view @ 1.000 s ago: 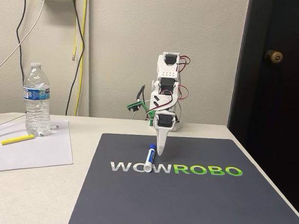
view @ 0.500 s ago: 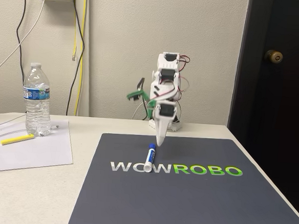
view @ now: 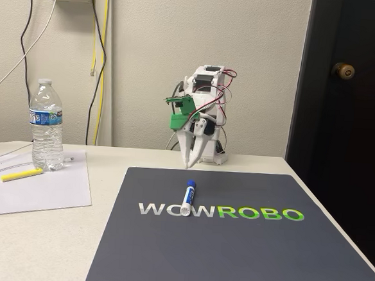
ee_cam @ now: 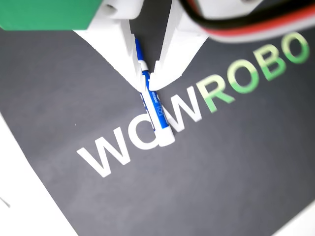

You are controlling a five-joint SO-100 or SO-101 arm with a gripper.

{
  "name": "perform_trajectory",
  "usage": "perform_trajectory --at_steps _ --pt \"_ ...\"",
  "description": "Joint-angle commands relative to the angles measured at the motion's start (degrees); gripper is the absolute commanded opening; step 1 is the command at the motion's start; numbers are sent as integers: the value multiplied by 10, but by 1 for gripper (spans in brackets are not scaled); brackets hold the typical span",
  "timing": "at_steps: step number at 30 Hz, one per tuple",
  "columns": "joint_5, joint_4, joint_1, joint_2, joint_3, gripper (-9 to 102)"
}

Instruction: Pick up the blue marker.

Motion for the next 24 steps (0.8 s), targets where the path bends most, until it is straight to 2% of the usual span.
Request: perform_trajectory --at_steps 1,5,11,15,19,24 --pt "-56 8 11 4 -26 0" --pt "-113 18 23 4 -24 0" --pt "-127 25 21 -17 -21 1" --pt "-135 30 21 -34 -13 14" --pt "-144 26 26 -48 -13 37" --pt "-146 8 30 -70 -12 39"
